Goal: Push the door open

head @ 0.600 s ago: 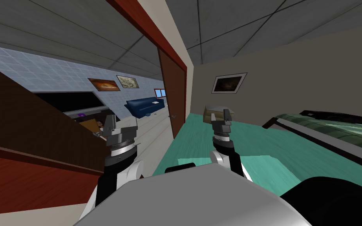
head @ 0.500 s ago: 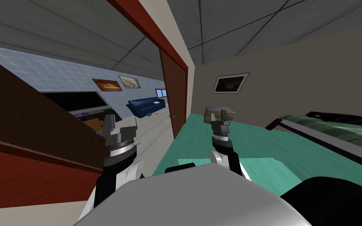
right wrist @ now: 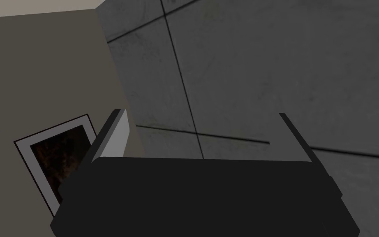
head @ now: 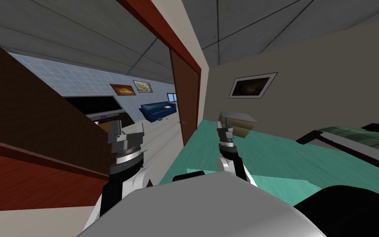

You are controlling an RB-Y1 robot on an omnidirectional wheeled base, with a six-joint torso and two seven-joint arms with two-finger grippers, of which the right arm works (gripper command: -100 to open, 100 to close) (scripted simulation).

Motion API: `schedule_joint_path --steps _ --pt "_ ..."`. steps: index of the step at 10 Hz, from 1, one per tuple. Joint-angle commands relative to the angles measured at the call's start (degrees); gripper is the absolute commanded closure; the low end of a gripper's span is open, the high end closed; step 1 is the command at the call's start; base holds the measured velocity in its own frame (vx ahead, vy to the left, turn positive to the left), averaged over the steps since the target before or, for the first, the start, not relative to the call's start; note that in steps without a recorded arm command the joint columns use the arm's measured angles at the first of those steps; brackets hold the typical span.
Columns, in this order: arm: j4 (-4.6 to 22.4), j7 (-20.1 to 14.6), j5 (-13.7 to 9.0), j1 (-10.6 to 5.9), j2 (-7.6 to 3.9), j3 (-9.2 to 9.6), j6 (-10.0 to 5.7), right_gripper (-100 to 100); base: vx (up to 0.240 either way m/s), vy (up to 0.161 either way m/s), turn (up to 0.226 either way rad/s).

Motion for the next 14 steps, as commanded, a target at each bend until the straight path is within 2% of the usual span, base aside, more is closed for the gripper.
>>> schedule_joint_path --steps 1,8,9,11,12,14 --pt "2.72 -0.29 -0.12 -1.14 -0.48 -0.21 -0.47 -100 0.07 -0.056 0.132" --pt "14.75 -1.49 -0.28 -6.32 -2.07 -0.18 -2.2 -100 0.071 -0.069 0.183" --pt "15.37 -1.49 -0.28 -6.32 -2.07 -0.18 -2.2 -100 0.056 -0.077 0.054" --pt "18.73 -1.88 -0.33 -8.03 -2.5 -0.17 -2.77 -100 0.037 -0.068 0.155" --pt "19.53 -1.88 -0.33 -8.03 -2.5 -0.17 -2.77 -100 0.039 -0.056 0.083" --pt "23.61 -2.3 -0.39 -9.85 -2.89 -0.16 -3.38 -100 0.045 -0.071 0.164"
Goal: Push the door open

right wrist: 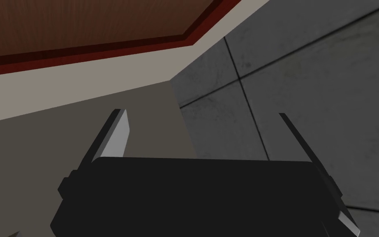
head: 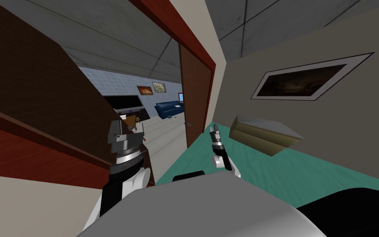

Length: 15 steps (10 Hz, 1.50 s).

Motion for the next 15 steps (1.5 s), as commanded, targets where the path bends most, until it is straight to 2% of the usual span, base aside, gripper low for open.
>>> schedule_joint_path --steps 1,3,6,8,9,10,11,13,14,15 --pt "1.63 -0.38 -0.17 -0.62 -0.38 -0.24 -0.16 -100 0.037 -0.064 0.083" --pt "5.33 -0.81 -0.23 -2.49 -0.76 -0.23 -0.79 -100 0.044 -0.074 0.172" --pt "8.56 -1.04 -0.26 -3.46 -0.92 -0.22 -1.11 -100 0.032 -0.064 0.092" --pt "12.42 -1.49 -0.32 -5.4 -1.26 -0.21 -1.76 -100 0.044 -0.063 0.185" --pt "13.29 -1.49 -0.32 -5.4 -1.26 -0.21 -1.76 -100 0.03 -0.075 0.065" --pt "15.29 -1.72 -0.35 -6.39 -1.39 -0.21 -2.09 -100 0.039 -0.076 0.086" --pt "15.72 -1.72 -0.35 -6.39 -1.39 -0.21 -2.09 -100 0.032 -0.056 0.085" --pt "19.51 -2.18 -0.41 -8.39 -1.66 -0.2 -2.76 -100 0.034 -0.077 0.167" --pt "20.6 -2.18 -0.41 -8.39 -1.66 -0.2 -2.76 -100 0.036 -0.079 0.113" --pt "23.04 -2.41 -0.44 -9.39 -1.79 -0.19 -3.09 -100 0.025 -0.084 0.134"
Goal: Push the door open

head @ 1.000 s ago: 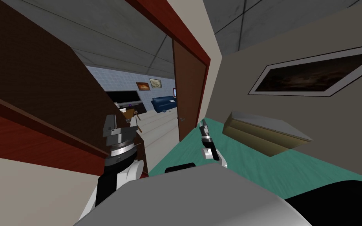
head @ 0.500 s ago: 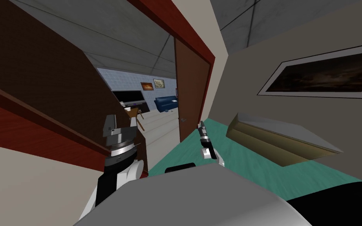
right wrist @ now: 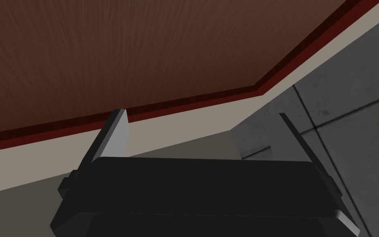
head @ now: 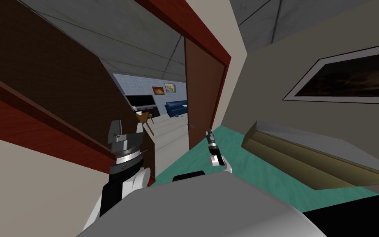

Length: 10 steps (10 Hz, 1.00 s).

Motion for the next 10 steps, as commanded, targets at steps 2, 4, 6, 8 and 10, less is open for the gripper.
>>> schedule_joint_path --steps 2,4,6,8,10 --pt "4.64 -0.71 -0.14 -2.26 -0.44 -0.04 -0.42 -100 0.035 -0.113 0.193" --pt "8.02 -0.94 -0.17 -3.26 -0.54 -0.03 -0.75 -100 0.027 -0.077 0.112" --pt "10.46 -1.17 -0.21 -4.25 -0.64 -0.03 -1.09 -100 0.032 -0.084 0.142" --pt "12.83 -1.39 -0.24 -5.22 -0.7 -0.02 -1.41 -100 0.011 -0.066 0.095" --pt "16.99 -1.84 -0.3 -7.17 -0.83 -0.01 -2.06 -100 0.014 -0.082 0.187"
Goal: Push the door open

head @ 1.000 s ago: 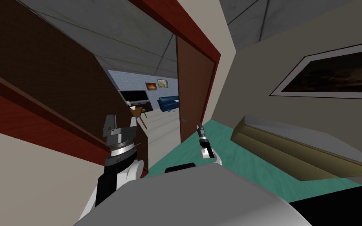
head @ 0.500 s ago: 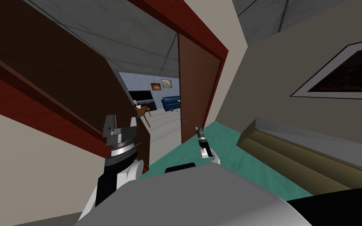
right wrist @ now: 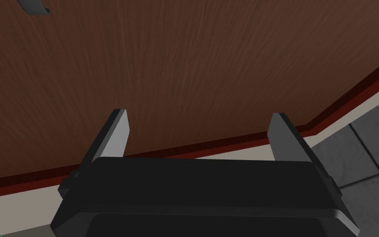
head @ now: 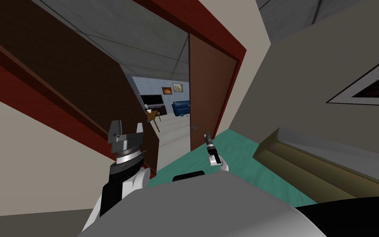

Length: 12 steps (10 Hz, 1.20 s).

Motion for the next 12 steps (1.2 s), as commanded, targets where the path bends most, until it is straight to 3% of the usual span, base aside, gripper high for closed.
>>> schedule_joint_path --steps 1,5,6,9,10,12 --pt "1.6 -0.19 0.0 -0.41 -0.04 0.04 -0.24 -100 0.017 -0.08 0.075" --pt "7.56 -0.83 -0.09 -3.2 -0.17 0.05 -1.17 -100 0.021 -0.072 0.133" --pt "8.41 -0.83 -0.09 -3.2 -0.17 0.05 -1.17 -100 0.01 -0.08 0.073" --pt "14.57 -1.44 -0.17 -5.83 -0.25 0.07 -2.05 -100 0.009 -0.09 0.171" --pt "14.82 -1.44 -0.17 -5.83 -0.25 0.07 -2.05 -100 0.012 -0.089 0.072" --pt "18.6 -1.82 -0.22 -7.48 -0.27 0.08 -2.6 -100 0.013 -0.079 0.155"
